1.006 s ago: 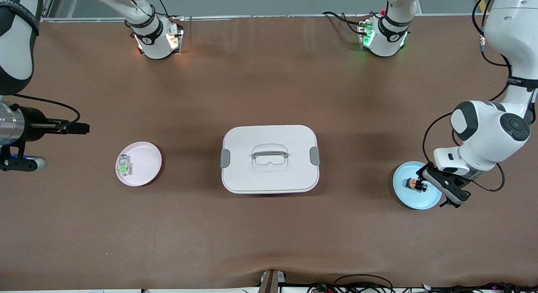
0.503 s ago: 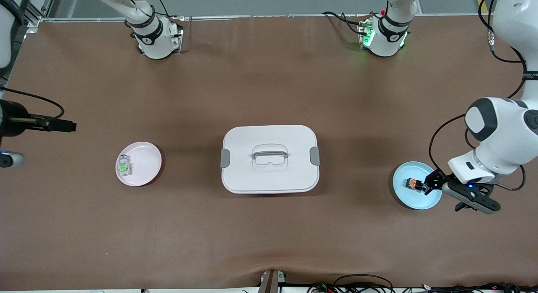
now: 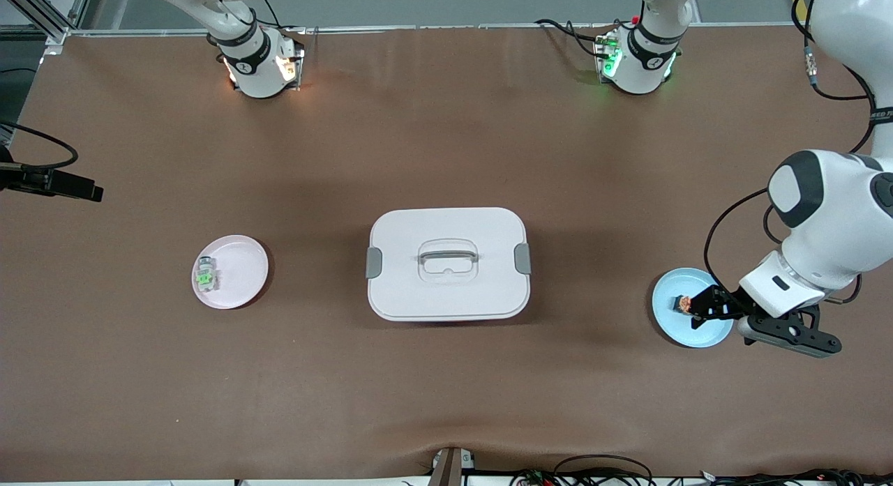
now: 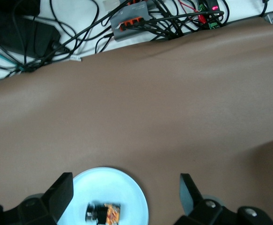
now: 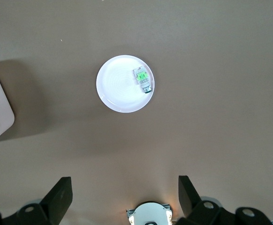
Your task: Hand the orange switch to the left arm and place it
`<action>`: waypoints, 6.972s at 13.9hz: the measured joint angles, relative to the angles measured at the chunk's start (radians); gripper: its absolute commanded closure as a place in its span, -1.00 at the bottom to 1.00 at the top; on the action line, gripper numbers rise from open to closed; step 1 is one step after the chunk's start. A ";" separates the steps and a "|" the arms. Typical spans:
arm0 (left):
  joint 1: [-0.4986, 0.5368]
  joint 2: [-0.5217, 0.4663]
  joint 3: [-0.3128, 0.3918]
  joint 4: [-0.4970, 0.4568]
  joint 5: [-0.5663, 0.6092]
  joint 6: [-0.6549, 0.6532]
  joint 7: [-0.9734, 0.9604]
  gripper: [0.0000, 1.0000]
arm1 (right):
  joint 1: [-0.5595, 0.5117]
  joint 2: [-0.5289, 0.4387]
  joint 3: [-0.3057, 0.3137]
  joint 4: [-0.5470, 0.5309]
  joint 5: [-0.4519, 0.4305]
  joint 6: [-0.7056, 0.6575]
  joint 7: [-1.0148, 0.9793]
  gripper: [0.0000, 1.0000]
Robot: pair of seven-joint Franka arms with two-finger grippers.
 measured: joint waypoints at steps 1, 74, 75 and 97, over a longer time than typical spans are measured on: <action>0.000 -0.018 -0.002 0.007 0.000 -0.044 -0.037 -1.00 | 0.000 0.000 0.000 0.000 0.000 0.000 0.000 -1.00; -0.302 -0.556 0.306 -0.043 -0.089 -0.715 -0.229 -1.00 | -0.011 -0.529 -0.001 -0.649 0.015 0.376 0.000 -1.00; -0.302 -0.556 0.306 -0.042 -0.089 -0.715 -0.229 -1.00 | -0.011 -0.529 -0.001 -0.648 0.015 0.374 0.000 -1.00; -0.299 -0.556 0.309 -0.032 -0.089 -0.728 -0.228 -1.00 | -0.011 -0.527 -0.003 -0.644 0.014 0.374 0.000 -1.00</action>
